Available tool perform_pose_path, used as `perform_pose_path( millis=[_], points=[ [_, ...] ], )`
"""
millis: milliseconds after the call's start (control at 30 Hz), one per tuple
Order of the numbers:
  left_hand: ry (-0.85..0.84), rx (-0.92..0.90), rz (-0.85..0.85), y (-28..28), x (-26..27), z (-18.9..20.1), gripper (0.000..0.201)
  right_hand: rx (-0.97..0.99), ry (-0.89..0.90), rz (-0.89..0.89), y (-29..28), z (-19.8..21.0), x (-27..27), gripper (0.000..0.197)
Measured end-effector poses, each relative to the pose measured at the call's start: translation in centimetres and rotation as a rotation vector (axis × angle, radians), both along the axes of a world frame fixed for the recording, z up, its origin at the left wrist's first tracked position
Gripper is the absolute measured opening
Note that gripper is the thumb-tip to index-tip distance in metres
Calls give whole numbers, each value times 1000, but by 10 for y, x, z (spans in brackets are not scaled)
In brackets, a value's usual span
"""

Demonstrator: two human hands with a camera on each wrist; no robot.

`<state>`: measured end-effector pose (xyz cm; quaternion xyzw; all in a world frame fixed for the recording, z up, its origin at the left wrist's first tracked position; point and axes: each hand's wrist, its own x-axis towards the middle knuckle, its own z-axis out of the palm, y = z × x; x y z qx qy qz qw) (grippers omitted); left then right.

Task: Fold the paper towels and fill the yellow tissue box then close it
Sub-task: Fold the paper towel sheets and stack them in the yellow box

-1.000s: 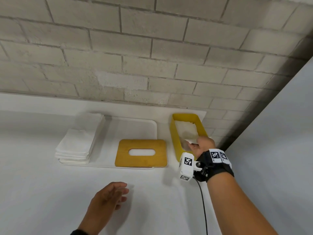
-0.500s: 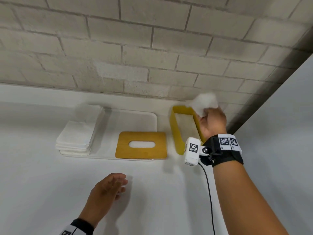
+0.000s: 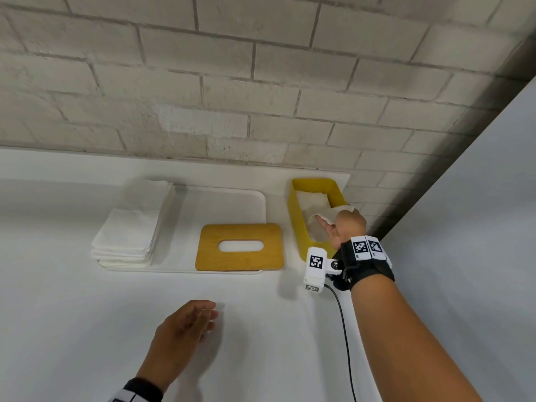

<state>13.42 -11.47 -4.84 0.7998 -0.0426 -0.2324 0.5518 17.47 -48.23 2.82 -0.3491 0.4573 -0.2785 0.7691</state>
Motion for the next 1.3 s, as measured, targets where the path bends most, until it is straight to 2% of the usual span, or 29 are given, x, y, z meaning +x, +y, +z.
perform_pose_path(
  millis=[133,200,233,267,333,367,467,567,633,667,700,733,800,833,867,933,1000,1100,1167,1300],
  points=[
    [-11,-8,-4,0,-1,-1,39,-25,-78,-31,4,12,-1,52],
    [-19,-13,1,0,-2,-1,41,56,-84,-105,0,9,2,48],
    [-20,-17,4,0,-2,-1,42,55,54,-123,-5,5,4,44],
    [-18,-19,8,1,-2,-1,43,-43,195,-97,-6,2,5,51],
    [-16,-17,8,1,-2,-2,43,-370,485,36,4,-2,-1,70],
    [-17,-23,8,2,-3,-2,44,-408,544,94,7,-3,-4,71],
    [-27,-21,1,3,-3,-1,42,-517,556,204,4,-9,-2,68],
    [-44,-5,-5,4,-3,-1,40,-635,666,390,4,-11,-2,64],
    [-32,-2,-13,4,-3,-1,42,-611,684,414,-1,-4,-1,52],
    [-24,-5,-9,4,-3,1,42,-568,679,418,-1,1,0,52],
    [-18,-7,0,3,-3,4,39,-550,660,427,-4,5,2,54],
    [-11,-11,10,1,-2,8,34,-452,549,358,-2,13,1,51],
    [12,-51,16,-11,-1,22,23,-209,196,212,11,30,-3,30],
    [30,-102,-2,-21,0,33,17,-186,82,170,17,35,-7,27],
    [63,-161,-37,-34,2,45,19,-93,-72,100,25,40,-13,29],
    [208,-313,-132,-65,9,69,48,3,-246,115,48,55,-26,31],
    [407,-470,-251,-101,21,88,69,37,-319,212,67,61,-38,29],
    [571,-645,-377,-144,36,106,79,50,-286,306,89,61,-58,28],
    [626,-749,-324,-161,44,113,70,33,-257,374,99,59,-73,27],
    [641,-863,-43,-172,64,104,46,-24,-210,428,103,50,-95,27]
  ],
)
